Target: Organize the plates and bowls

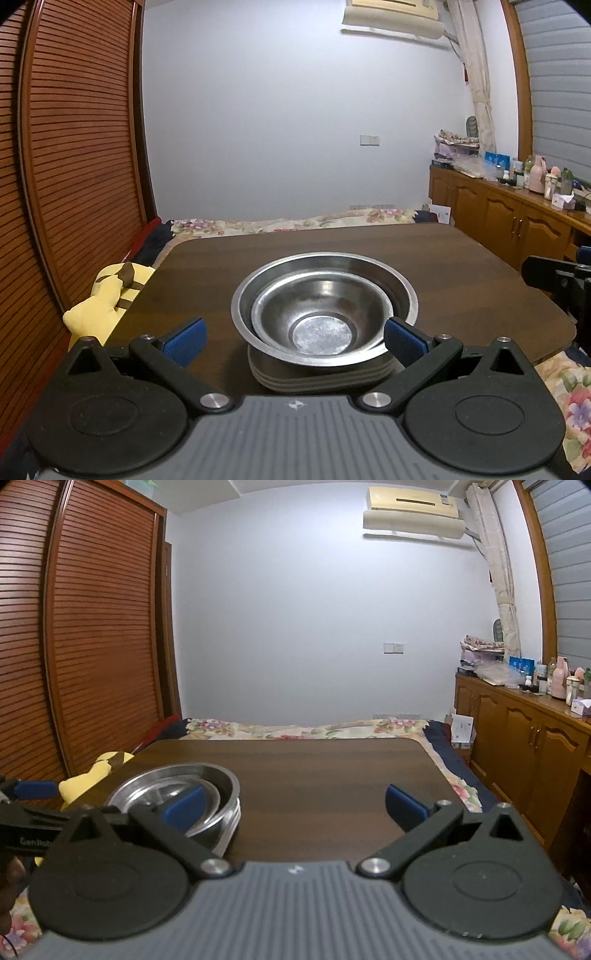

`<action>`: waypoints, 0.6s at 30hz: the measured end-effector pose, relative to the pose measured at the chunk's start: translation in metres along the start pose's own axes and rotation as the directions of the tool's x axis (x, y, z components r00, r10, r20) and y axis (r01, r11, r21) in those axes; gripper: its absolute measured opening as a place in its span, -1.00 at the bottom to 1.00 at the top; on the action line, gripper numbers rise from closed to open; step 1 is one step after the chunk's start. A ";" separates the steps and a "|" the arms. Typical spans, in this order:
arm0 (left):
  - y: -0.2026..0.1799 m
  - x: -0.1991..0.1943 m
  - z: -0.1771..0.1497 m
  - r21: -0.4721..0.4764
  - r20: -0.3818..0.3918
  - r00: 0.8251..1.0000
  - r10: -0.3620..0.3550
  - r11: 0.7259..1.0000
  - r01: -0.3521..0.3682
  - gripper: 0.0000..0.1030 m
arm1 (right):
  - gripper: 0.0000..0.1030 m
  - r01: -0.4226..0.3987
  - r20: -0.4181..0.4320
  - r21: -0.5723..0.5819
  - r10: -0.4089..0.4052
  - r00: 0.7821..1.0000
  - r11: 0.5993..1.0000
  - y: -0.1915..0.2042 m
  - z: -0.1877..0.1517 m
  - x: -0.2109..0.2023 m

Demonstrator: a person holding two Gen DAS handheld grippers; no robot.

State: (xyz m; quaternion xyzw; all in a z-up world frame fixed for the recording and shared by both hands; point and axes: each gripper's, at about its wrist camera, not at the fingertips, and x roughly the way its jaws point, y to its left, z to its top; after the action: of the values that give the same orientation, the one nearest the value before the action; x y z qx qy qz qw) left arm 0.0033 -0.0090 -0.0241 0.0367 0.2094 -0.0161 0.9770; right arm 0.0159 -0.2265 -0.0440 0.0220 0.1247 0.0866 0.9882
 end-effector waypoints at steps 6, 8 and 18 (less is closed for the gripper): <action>-0.009 0.003 -0.007 0.017 -0.003 1.000 -0.006 1.000 0.006 1.00 | 1.00 0.015 -0.006 0.003 -0.015 1.000 1.000 -0.002 -0.009 0.000; -0.011 0.004 -0.009 0.029 0.001 1.000 0.004 1.000 -0.004 1.00 | 1.00 0.027 0.001 -0.006 -0.027 1.000 1.000 -0.003 -0.013 0.000; -0.006 0.011 -0.018 0.015 -0.020 1.000 0.008 1.000 -0.007 1.00 | 1.00 0.045 -0.016 -0.001 -0.045 0.999 0.999 -0.007 -0.022 0.003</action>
State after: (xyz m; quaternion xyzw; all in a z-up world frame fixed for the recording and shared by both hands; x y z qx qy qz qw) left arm 0.0060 -0.0138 -0.0457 0.0448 0.2187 -0.0136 0.9747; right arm 0.0147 -0.2328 -0.0669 0.0184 0.1328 0.0645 0.9889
